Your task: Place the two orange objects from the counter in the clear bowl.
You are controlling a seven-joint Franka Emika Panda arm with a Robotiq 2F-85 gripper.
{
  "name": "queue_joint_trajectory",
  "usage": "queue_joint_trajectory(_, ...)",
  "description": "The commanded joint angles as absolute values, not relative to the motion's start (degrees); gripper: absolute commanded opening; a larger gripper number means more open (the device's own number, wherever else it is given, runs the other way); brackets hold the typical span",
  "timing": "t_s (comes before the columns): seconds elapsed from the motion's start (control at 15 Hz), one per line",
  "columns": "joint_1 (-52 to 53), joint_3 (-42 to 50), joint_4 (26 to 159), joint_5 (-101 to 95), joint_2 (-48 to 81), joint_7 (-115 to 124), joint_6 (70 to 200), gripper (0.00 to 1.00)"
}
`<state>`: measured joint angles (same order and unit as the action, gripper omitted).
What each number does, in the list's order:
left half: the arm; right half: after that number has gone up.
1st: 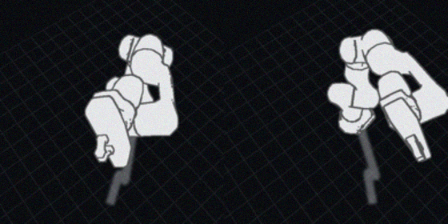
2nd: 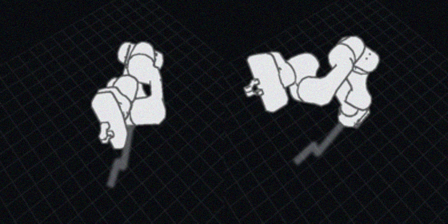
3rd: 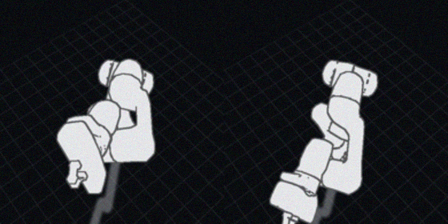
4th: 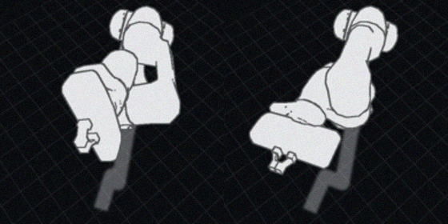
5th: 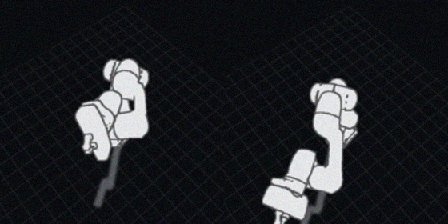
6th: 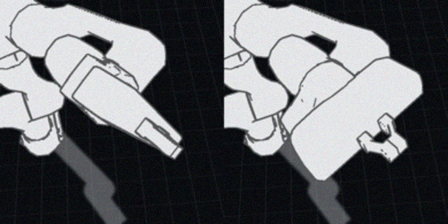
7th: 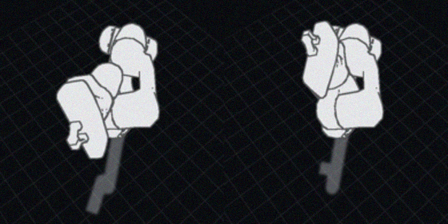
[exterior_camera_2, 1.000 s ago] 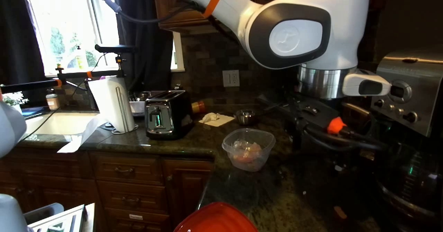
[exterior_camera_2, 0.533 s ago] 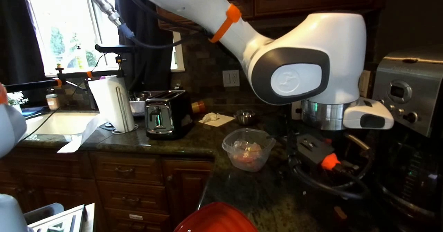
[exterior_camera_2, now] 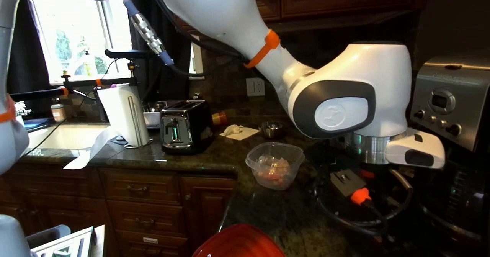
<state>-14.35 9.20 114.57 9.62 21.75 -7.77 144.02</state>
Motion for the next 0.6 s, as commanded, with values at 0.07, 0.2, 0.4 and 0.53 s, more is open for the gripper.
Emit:
queue_joint_trajectory(0.07, -11.21, 12.57, 111.67, 1.89, 25.25, 3.85, 142.3, 1.0)
queue_joint_trajectory(0.2, -10.43, 12.98, 111.32, -0.15, 25.69, 6.56, 142.18, 1.0)
queue_joint_trajectory(0.4, -9.74, 12.61, 110.89, -1.1, 25.95, 8.16, 142.47, 1.0)
queue_joint_trajectory(0.53, -9.27, 12.61, 110.46, -1.31, 26.07, 9.37, 141.74, 0.96)
